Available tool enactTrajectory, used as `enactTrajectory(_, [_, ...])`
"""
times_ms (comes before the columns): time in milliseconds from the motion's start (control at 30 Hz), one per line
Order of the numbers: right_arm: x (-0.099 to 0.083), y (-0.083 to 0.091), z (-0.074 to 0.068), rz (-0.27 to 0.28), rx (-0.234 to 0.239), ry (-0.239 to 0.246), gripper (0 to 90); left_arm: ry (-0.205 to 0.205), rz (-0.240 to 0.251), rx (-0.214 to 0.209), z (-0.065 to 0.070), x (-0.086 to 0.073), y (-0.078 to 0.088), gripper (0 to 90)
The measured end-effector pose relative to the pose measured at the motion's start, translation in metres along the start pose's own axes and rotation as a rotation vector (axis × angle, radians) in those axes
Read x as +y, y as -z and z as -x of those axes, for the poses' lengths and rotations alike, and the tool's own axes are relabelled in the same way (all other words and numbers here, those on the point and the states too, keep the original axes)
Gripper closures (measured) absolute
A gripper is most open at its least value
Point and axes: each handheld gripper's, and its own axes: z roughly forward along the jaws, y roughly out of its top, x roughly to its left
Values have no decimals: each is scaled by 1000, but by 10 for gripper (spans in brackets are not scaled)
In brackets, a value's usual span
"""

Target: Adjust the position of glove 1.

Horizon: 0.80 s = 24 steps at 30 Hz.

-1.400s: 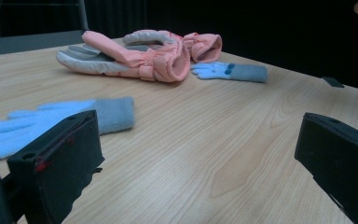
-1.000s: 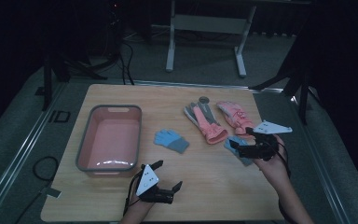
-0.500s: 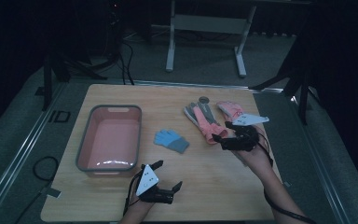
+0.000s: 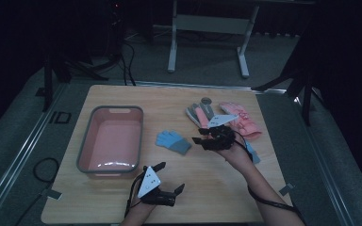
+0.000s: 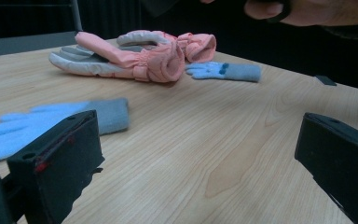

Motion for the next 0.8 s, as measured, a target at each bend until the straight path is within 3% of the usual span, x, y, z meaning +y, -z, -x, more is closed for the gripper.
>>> enactTrajectory(267, [9,-38,-6,-44,48,27,586,-2,3,-5,1,0,0,7])
enactTrajectory(433, [11,-61,-2,-65,73,12,624,-4,3,-6,1,0,0,7])
enactTrajectory(800, [1,-104,4,-136,69,17,668,-1,3,-9,0,0,0,7])
